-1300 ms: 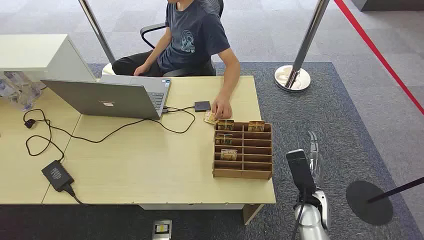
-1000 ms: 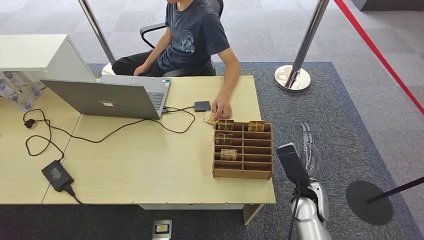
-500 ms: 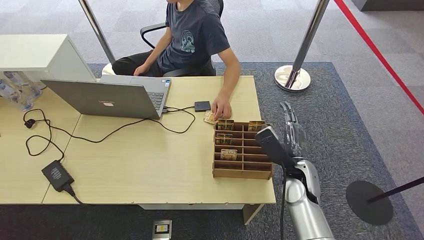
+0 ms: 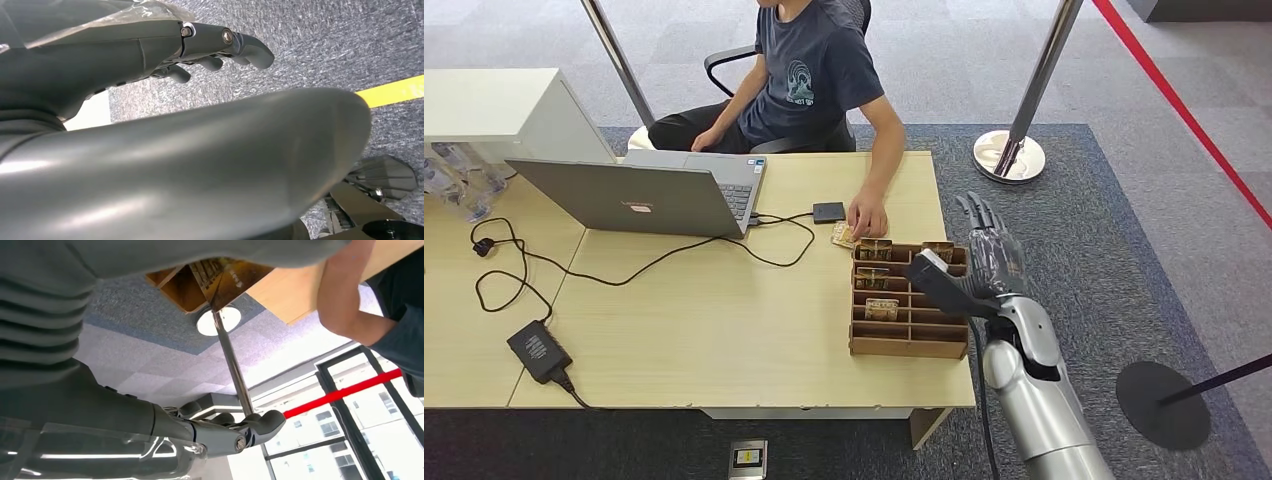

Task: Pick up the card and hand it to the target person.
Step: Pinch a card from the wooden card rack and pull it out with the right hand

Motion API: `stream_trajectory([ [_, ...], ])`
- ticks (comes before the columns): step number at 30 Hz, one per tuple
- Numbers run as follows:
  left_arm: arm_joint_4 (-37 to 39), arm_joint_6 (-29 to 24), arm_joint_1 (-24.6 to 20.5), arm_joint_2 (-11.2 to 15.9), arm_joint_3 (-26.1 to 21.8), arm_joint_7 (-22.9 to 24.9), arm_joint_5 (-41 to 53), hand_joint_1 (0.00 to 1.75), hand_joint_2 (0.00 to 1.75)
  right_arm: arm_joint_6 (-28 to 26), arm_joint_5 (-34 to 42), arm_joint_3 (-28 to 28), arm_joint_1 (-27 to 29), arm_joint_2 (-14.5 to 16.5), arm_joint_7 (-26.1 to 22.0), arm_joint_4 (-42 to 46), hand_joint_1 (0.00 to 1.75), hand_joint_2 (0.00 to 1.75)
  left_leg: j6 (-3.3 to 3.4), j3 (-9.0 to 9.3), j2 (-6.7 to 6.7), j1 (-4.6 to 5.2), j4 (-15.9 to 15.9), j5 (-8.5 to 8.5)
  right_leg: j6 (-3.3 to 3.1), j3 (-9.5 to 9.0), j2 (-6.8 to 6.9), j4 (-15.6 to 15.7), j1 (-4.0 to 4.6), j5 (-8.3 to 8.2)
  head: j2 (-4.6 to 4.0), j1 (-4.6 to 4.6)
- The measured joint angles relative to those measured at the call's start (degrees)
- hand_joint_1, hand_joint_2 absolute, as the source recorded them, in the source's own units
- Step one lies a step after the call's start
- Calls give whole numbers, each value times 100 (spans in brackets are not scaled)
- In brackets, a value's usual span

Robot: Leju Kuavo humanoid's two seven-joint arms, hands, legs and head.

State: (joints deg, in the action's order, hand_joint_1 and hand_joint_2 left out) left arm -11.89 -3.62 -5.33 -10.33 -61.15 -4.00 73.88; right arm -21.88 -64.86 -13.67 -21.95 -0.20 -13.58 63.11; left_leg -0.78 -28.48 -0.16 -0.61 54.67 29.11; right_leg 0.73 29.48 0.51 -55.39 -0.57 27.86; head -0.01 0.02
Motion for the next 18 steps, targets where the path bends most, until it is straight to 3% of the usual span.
stream_trajectory([
  [7, 0, 25, 1, 8, 11, -5, 33, 0, 0, -62, -448, -326, -118, -279, 380, -102, 0, 175, 0, 0, 1, 0, 0, 0, -1, 0, 0, 0, 0, -1, -1, 0],
  [18, 0, 40, -3, 11, 14, -22, 35, 0, 0, -40, -961, -680, -191, -434, 821, -57, 0, 175, 0, 0, 1, 0, 1, 0, -2, 0, 0, -1, 0, -1, 0, 0],
])
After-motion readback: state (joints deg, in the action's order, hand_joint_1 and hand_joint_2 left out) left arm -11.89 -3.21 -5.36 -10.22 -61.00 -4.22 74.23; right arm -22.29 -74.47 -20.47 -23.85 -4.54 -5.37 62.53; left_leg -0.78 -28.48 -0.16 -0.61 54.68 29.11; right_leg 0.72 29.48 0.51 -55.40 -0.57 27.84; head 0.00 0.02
